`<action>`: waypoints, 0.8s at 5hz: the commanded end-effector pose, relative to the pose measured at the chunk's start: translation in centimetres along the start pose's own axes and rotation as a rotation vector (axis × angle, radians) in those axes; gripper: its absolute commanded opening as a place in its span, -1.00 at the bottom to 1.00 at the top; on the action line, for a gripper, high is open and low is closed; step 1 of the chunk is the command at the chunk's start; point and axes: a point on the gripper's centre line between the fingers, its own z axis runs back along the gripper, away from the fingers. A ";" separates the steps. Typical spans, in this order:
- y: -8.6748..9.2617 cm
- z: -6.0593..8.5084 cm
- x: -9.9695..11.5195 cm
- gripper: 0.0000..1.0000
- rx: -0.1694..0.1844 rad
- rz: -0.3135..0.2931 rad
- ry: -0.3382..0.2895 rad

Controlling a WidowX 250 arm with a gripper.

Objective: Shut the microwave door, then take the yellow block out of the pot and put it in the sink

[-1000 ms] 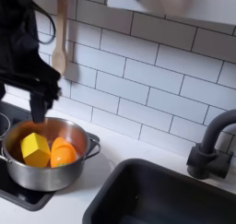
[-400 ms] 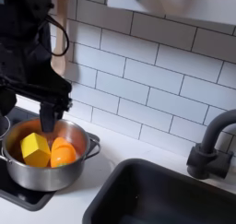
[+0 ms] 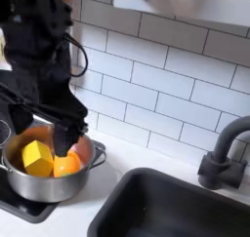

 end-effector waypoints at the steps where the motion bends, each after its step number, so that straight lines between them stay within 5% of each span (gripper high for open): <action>1: -1.8 -0.5 0.7 1.00 -0.024 -0.077 -0.007; 4: -6.0 -0.1 1.9 1.00 -0.120 -0.246 -0.054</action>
